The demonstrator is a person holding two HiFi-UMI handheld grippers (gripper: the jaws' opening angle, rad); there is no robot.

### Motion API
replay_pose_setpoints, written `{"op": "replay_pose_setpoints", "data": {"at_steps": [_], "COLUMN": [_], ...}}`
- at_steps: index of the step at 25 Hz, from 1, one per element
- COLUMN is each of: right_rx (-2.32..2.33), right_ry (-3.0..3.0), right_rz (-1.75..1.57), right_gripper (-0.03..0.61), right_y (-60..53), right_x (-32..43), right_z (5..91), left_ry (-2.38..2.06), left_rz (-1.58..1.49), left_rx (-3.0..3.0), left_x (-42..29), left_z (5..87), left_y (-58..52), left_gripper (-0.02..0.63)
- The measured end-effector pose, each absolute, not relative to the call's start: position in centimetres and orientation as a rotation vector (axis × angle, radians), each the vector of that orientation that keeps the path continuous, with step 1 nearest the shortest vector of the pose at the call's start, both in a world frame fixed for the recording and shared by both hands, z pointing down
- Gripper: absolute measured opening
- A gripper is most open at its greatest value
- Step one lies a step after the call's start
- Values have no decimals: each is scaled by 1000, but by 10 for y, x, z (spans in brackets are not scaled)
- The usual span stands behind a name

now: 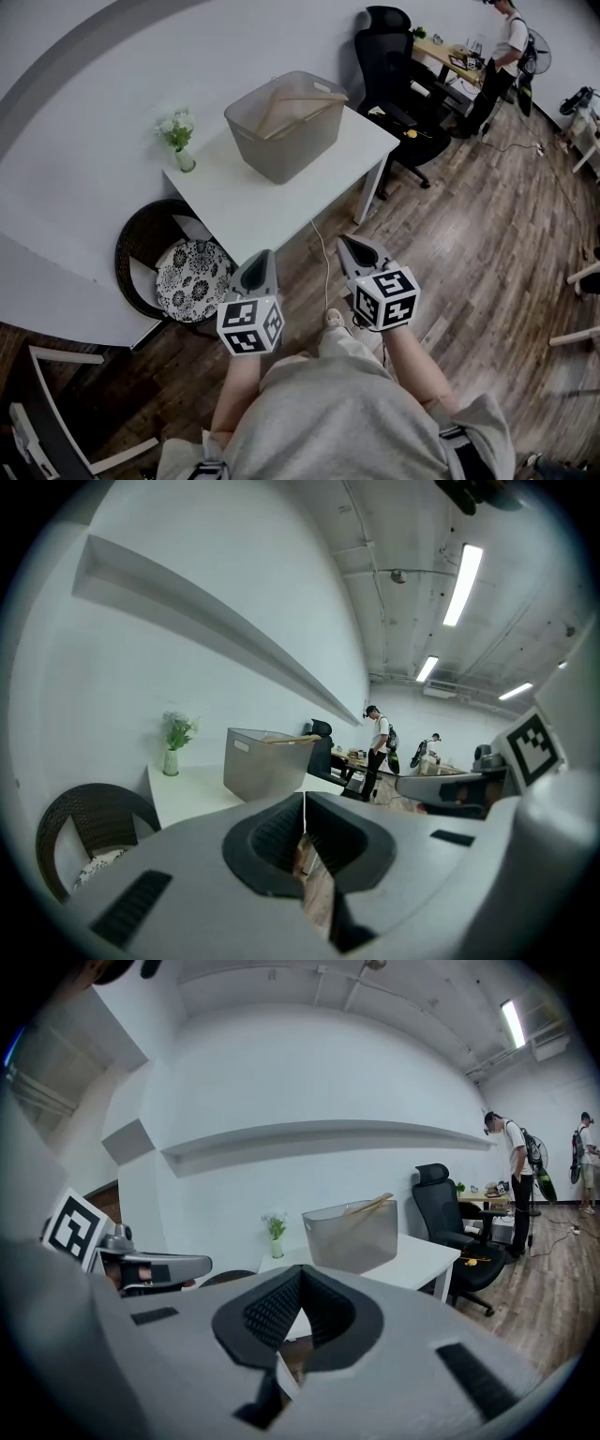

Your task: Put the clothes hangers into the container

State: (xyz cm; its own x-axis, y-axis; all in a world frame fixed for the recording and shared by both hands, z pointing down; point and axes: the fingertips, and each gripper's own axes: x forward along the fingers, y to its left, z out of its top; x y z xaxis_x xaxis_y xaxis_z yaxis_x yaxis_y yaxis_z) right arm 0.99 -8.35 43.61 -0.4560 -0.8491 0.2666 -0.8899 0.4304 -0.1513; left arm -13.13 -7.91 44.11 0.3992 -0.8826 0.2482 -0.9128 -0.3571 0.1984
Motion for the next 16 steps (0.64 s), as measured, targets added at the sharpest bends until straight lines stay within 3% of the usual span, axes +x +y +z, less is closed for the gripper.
{"op": "replay_pose_setpoints", "data": {"at_steps": [16], "right_rx": [1583], "right_ry": [-2519], "right_rz": [419], "right_gripper": [0], "right_y": [-84], "right_x": [3], "right_z": [439], "left_ry": [-1548], "left_rz": [170], "left_rx": [2352], "left_x": [-140], "left_z": [452], "left_y": [-82], "left_gripper": [9]}}
